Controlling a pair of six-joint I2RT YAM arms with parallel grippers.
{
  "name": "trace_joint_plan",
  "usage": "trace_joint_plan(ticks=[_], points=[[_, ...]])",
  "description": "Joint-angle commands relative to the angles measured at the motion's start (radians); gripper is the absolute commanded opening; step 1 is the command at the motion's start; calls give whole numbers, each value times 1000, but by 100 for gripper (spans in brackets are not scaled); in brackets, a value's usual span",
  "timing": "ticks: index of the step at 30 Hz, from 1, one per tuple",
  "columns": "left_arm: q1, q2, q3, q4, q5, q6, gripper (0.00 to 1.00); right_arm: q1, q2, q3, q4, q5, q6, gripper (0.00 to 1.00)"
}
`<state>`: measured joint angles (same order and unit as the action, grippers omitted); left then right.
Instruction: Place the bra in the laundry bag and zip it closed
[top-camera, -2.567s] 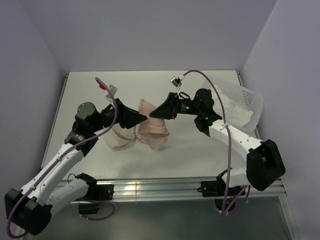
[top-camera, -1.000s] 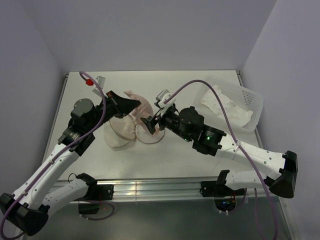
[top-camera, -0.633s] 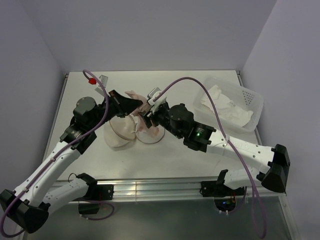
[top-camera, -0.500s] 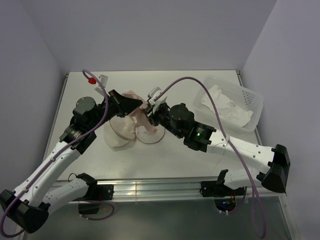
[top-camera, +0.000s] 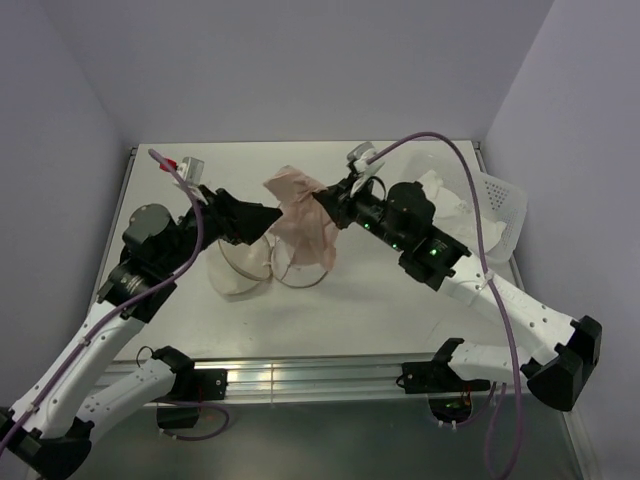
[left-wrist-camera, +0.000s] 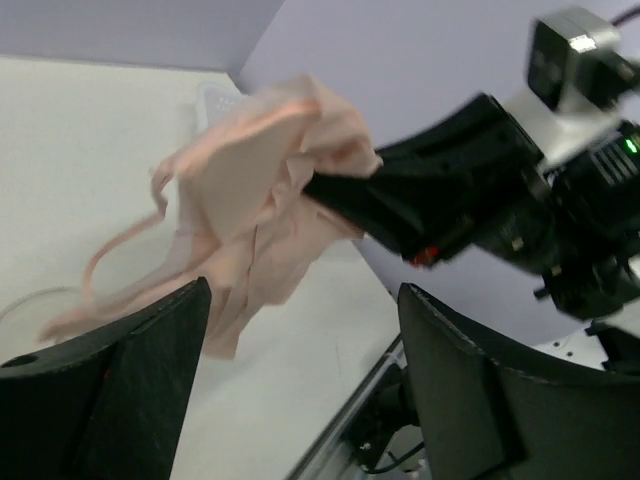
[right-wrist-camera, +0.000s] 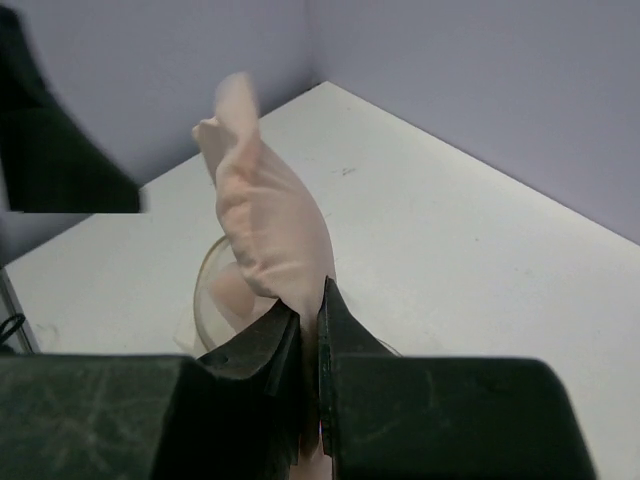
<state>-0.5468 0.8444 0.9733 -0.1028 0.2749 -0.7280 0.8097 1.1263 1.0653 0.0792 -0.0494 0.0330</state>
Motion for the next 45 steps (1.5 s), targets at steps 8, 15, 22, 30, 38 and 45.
trace_joint_plan(ticks=[8, 15, 22, 30, 38, 45], points=[[-1, -128, -107, -26, 109, 232, 92, -142, -106, 73, -71, -323, 192, 0], [-4, -100, -108, -15, 148, 265, 97, -179, -119, 117, -114, -429, 269, 0], [-13, -90, -117, -6, 218, 277, 95, -214, -118, 113, -84, -474, 335, 0], [-19, -61, -105, -28, 191, 283, 93, -228, -134, 105, -27, -509, 389, 0], [-19, -33, -96, -14, 184, 266, 91, -233, -137, 104, -6, -555, 416, 0], [-19, -13, -88, 41, 279, 246, 89, -239, -122, 101, 16, -589, 441, 0]])
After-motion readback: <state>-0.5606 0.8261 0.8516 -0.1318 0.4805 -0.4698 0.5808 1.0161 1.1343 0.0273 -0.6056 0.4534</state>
